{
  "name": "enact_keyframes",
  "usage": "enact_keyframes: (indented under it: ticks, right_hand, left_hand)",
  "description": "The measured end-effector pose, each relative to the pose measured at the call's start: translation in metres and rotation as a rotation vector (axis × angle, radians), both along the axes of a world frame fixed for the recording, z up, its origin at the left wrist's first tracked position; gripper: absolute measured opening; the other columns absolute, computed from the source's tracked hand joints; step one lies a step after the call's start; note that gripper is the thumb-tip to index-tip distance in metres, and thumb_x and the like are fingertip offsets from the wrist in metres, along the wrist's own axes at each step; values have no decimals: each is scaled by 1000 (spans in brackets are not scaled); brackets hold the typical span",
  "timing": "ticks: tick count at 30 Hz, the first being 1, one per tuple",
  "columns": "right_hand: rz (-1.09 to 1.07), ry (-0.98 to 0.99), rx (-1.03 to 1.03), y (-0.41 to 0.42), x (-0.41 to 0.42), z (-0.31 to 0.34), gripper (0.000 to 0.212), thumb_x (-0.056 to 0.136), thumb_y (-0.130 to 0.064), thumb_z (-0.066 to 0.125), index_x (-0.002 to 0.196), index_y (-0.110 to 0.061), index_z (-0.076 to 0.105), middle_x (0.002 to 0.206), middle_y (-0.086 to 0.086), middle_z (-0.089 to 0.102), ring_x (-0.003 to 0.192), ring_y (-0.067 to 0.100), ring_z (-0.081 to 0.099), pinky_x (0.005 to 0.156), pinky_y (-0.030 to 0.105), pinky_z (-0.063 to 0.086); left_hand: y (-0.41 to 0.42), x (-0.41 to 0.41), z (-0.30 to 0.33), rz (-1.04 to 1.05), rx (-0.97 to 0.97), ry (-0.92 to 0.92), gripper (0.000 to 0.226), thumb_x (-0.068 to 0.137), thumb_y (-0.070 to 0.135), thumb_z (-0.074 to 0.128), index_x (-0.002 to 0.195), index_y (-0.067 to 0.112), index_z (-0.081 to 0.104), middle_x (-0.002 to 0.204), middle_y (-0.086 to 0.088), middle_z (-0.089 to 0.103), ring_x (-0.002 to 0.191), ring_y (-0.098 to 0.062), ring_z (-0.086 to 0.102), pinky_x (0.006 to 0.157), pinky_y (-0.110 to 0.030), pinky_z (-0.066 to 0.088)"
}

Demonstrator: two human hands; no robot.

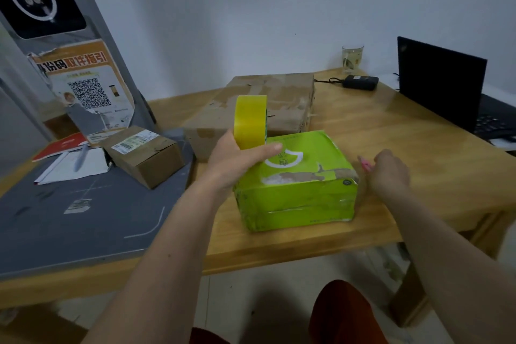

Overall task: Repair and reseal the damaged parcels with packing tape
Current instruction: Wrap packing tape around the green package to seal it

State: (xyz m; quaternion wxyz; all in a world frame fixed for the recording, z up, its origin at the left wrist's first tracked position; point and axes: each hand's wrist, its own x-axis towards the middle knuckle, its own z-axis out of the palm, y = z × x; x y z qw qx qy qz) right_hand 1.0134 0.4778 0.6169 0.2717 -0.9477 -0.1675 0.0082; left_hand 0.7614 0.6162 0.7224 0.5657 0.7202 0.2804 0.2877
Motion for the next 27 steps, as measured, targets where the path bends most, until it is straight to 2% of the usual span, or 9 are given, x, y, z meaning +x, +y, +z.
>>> enact_keyframes:
  ticks: [5, 7, 9, 11, 14, 18, 20, 23, 27]
  right_hand:
    - [73, 75, 170, -1, -12, 19, 31, 89, -12, 62, 119, -4, 60, 120, 24, 61, 113, 39, 56, 88, 38, 44]
    - [97, 8, 356, 0, -21, 36, 18, 89, -14, 60, 105, -9, 67, 105, 20, 68, 98, 38, 63, 82, 41, 50]
    - [134, 6, 613, 3, -39, 63, 8, 93, -17, 55, 99, -14, 57, 94, 15, 68, 78, 32, 66, 66, 45, 55]
    - [235, 132, 845, 9, -66, 94, 10, 97, -21, 50, 101, -13, 45, 87, 14, 67, 59, 23, 63, 47, 37, 52]
    - [402, 356, 862, 24, -105, 117, 26, 99, -37, 47, 102, -12, 42, 78, 15, 67, 53, 24, 63, 46, 36, 52]
    - [391, 470, 834, 41, -121, 100, 15, 100, -14, 44, 112, -4, 42, 69, 16, 64, 49, 22, 62, 51, 36, 55]
    - [385, 438, 944, 36, -124, 98, 15, 99, -13, 48, 110, -3, 45, 66, 15, 63, 51, 23, 62, 53, 37, 56]
    - [517, 313, 1099, 15, -132, 93, 10, 94, -3, 55, 99, -12, 57, 67, 11, 65, 58, 22, 65, 54, 33, 58]
    - [864, -38, 896, -14, -140, 80, 26, 84, 3, 67, 96, -20, 69, 85, -1, 70, 68, 5, 64, 55, 22, 50]
  left_hand:
    - [11, -13, 2, -162, -2, 21, 45, 80, 2, 74, 122, 13, 59, 117, -12, 69, 108, -28, 66, 88, -38, 55]
    - [14, -16, -1, -182, 19, -14, 47, 74, 8, 81, 116, 21, 64, 126, -14, 64, 112, -29, 64, 88, -35, 55]
    - [15, -17, -4, -173, 53, -58, 45, 62, 26, 87, 104, 34, 72, 139, -15, 52, 118, -28, 61, 94, -41, 53]
    - [14, -17, -5, -169, 76, -105, 43, 56, 36, 85, 97, 41, 74, 146, -17, 45, 123, -28, 57, 98, -45, 51]
    - [12, -17, -2, -155, 99, -170, 36, 57, 35, 85, 93, 39, 76, 142, -16, 49, 121, -27, 58, 93, -38, 54]
    - [14, -20, -6, -129, 14, -220, 40, 63, 24, 87, 100, 32, 73, 129, -18, 60, 113, -32, 63, 88, -40, 57]
    - [15, -21, -10, -110, -61, -240, 47, 68, 16, 83, 112, 19, 66, 122, -17, 66, 112, -34, 64, 92, -46, 55]
    - [17, -21, -12, -112, -170, -305, 41, 69, 15, 73, 109, 14, 65, 106, -6, 73, 105, -27, 68, 93, -44, 55]
    - [20, -20, -14, -81, -148, -309, 42, 69, 13, 82, 108, 13, 67, 111, -12, 72, 109, -32, 66, 94, -45, 54]
